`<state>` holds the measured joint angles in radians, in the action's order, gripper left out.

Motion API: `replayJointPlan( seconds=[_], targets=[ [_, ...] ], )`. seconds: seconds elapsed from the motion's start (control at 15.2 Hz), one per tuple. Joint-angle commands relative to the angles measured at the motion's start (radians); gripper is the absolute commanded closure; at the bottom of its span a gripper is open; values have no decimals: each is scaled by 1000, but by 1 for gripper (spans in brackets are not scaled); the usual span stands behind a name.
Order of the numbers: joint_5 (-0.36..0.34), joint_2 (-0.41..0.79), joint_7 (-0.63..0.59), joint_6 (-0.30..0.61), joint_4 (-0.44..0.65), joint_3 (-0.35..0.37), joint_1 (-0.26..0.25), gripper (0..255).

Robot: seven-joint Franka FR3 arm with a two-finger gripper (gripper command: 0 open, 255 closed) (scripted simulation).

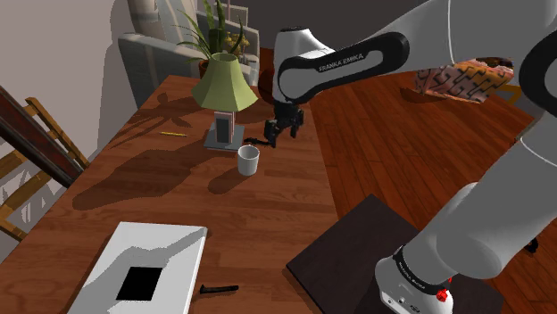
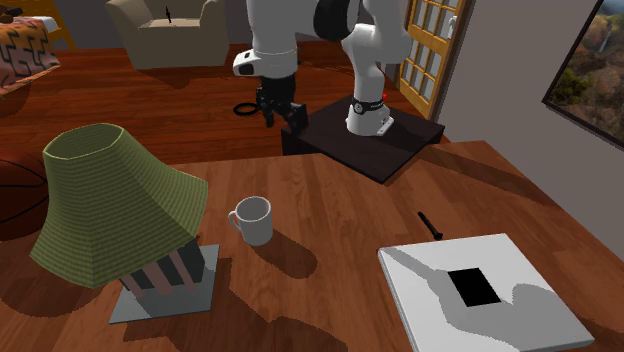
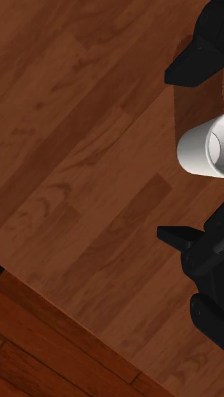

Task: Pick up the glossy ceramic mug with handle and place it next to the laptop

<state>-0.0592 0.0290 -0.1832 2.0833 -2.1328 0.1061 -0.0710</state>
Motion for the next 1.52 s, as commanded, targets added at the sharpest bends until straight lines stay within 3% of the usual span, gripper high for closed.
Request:
replayJointPlan(
  seconds=[0.0,0.46,0.92,1.45],
  targets=[
    [-10,81,-11,18,57,5,-6,0],
    [-46,358,-44,42,292,13,-39,0],
    [-72,643,-58,5,597,10,-82,0],
    [-80,690,-63,81,567,4,-82,0]
  ],
)
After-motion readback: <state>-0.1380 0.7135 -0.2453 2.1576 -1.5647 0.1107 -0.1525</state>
